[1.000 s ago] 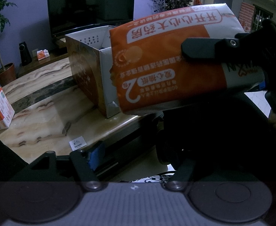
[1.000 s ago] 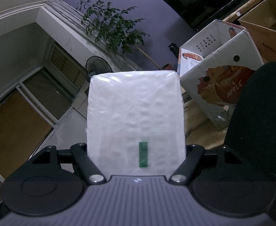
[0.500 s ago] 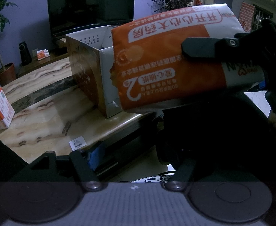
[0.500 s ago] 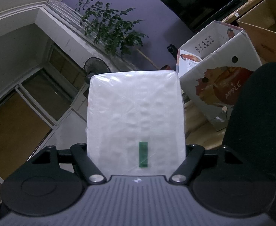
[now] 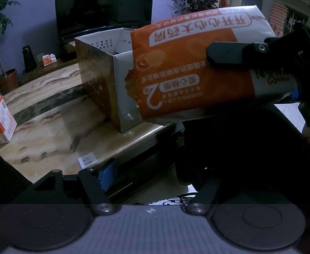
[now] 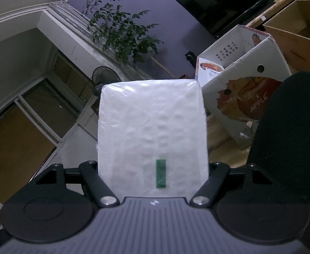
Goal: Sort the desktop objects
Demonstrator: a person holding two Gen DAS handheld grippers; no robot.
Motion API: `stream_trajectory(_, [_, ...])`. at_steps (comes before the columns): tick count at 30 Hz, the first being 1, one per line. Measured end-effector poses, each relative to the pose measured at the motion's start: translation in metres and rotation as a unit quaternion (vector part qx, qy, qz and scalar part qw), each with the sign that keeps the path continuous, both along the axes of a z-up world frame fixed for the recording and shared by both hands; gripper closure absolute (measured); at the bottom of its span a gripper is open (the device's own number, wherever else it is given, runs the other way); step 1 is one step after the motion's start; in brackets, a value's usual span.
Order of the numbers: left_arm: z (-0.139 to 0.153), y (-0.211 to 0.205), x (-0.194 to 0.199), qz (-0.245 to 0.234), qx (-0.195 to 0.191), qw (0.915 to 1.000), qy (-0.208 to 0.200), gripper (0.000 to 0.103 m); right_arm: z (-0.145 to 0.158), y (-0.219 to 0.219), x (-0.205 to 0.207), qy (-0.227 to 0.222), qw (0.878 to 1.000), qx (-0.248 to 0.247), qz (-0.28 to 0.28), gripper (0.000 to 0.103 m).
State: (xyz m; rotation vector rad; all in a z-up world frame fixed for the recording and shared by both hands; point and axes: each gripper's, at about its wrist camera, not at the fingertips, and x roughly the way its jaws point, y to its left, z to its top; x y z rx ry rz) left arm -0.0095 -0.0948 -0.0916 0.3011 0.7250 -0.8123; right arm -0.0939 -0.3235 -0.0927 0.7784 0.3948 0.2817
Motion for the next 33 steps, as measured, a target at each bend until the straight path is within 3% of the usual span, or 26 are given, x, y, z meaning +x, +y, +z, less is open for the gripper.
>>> stream_trajectory(13, [0.000,0.001,0.001,0.006,0.001,1.0000,0.000,0.033,0.015,-0.016,0.018,0.005,1.000,-0.010,-0.029,0.028])
stream_trajectory(33, [-0.001,0.001,0.005,0.013,0.004,0.9999,0.001,0.033,0.005,-0.021,0.025,0.018,0.999,-0.003,-0.039,0.028])
